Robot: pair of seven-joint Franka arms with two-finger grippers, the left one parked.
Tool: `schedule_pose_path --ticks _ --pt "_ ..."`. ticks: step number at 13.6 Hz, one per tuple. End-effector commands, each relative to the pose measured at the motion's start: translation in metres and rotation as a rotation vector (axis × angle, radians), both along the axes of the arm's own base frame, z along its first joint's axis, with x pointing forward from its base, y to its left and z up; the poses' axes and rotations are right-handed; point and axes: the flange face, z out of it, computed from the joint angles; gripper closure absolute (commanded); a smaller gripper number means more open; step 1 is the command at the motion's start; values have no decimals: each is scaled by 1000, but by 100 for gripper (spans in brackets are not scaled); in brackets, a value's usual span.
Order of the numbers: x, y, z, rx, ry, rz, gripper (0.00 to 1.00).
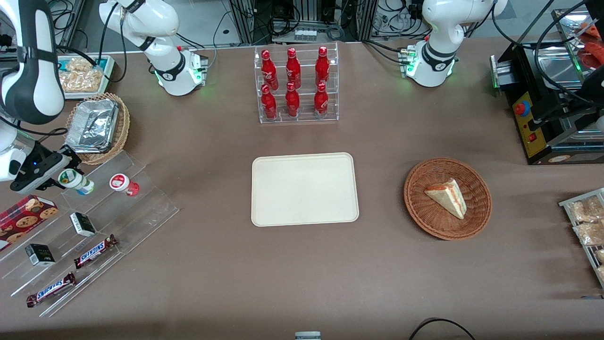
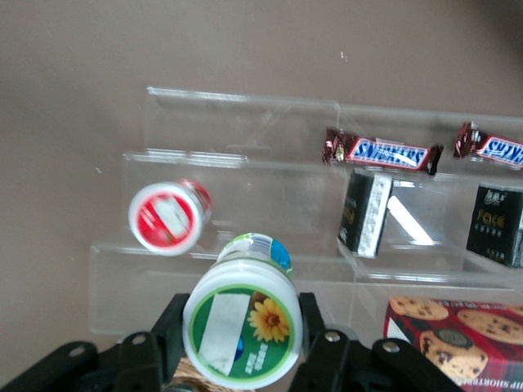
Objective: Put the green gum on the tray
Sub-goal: 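Lift the green gum tub and carry it over the cream tray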
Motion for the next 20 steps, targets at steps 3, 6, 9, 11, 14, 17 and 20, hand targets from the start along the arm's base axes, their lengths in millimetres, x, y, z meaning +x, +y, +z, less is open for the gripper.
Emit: schedule_pose_path --ticks 3,6,9,11,14,17,20 --pt "21 92 13 2 51 -122 100" --pt "22 151 4 0 75 -230 100" --pt "24 222 -11 -2 97 -336 100" --pt "28 270 -21 -10 101 -410 100" --pt "26 341 -43 -31 111 -508 100" --pt "26 406 -63 -19 124 -612 100" --pt "27 459 -83 45 158 -674 100"
